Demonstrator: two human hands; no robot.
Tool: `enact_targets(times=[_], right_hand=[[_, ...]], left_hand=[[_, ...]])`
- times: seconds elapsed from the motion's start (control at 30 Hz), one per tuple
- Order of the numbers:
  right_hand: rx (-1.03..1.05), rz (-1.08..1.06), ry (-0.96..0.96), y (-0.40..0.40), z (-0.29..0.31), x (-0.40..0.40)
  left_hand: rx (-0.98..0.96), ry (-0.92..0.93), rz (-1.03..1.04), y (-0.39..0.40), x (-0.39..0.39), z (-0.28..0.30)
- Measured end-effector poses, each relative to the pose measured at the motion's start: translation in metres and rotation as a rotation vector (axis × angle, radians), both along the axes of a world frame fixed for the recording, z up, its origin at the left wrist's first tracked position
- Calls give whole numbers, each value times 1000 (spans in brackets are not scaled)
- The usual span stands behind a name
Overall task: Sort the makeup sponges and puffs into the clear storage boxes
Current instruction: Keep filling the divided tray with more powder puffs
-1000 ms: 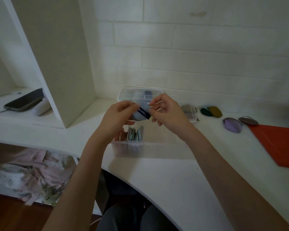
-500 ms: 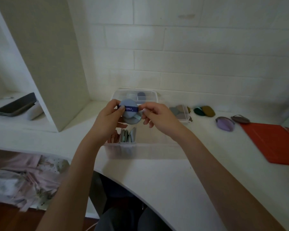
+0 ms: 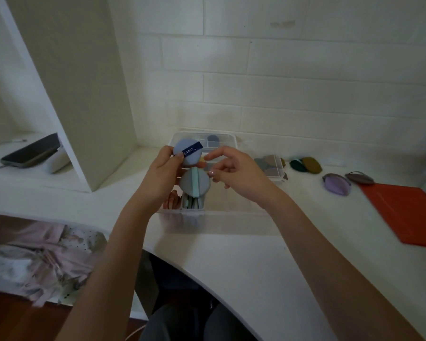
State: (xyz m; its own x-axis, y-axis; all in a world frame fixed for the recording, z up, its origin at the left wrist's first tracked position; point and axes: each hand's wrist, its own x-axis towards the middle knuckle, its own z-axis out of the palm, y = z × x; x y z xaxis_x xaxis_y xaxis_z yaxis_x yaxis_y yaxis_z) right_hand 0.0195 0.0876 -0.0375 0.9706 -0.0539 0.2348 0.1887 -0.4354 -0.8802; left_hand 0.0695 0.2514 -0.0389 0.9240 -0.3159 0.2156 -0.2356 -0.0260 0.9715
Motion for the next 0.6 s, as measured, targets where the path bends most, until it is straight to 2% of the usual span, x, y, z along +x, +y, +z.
enact_targets(times=[0.17,0.3,0.37,0.53,0.6], right_hand=[[11,50,14,4,4,-5],[-81,110,43,5,4,-6],[-58,80,-9,7,4,-6],[172,-94,-213,12,13,-3],[140,-104,-227,15,12,-2]], left_hand=[[75,-23,50,0,3,-2],[72,-18,75,0,5,-4],[51,-44,41,1,4,-3],[-24,-120,-107,5,-2,2],[-30,-86,-100,5,-2,5]])
